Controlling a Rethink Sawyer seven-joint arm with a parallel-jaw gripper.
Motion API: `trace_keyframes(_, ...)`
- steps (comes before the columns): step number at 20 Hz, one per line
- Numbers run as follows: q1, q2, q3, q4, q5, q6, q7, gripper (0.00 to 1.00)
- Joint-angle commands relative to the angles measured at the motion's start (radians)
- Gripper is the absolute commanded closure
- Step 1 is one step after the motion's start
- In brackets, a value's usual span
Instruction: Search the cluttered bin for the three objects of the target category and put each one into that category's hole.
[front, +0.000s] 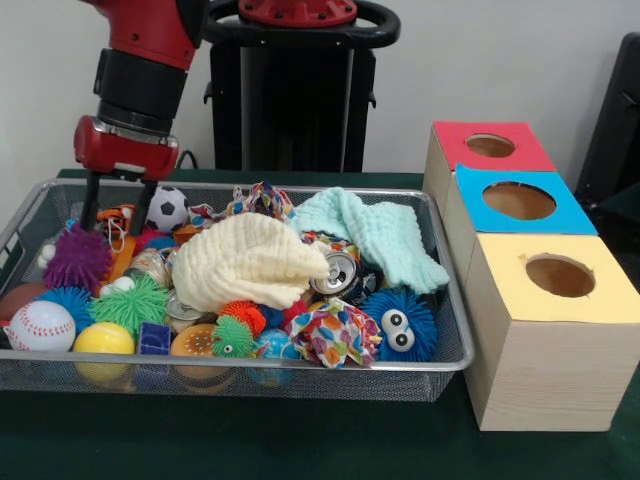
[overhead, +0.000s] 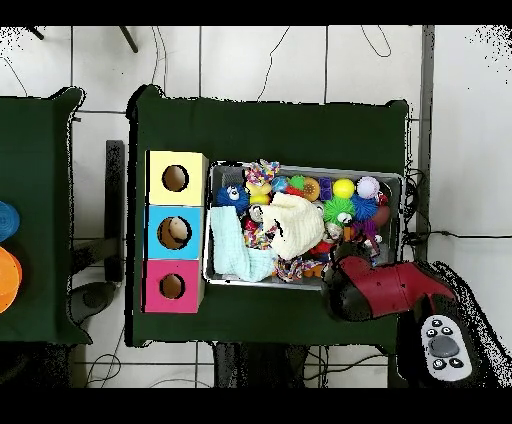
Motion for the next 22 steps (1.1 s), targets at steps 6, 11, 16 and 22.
trace_keyframes(6,-0.004,0.078,-0.010,-0.044,-0.038,0.004,0.065,0.00)
trace_keyframes(11,-0.039,0.073,0.051,0.000,-0.024,0.078,0.010,0.00)
trace_keyframes(16,-0.099,0.062,0.140,0.060,-0.003,0.138,-0.044,0.00)
trace_keyframes(22,-0.083,0.074,0.117,0.062,-0.010,0.153,-0.025,0.00)
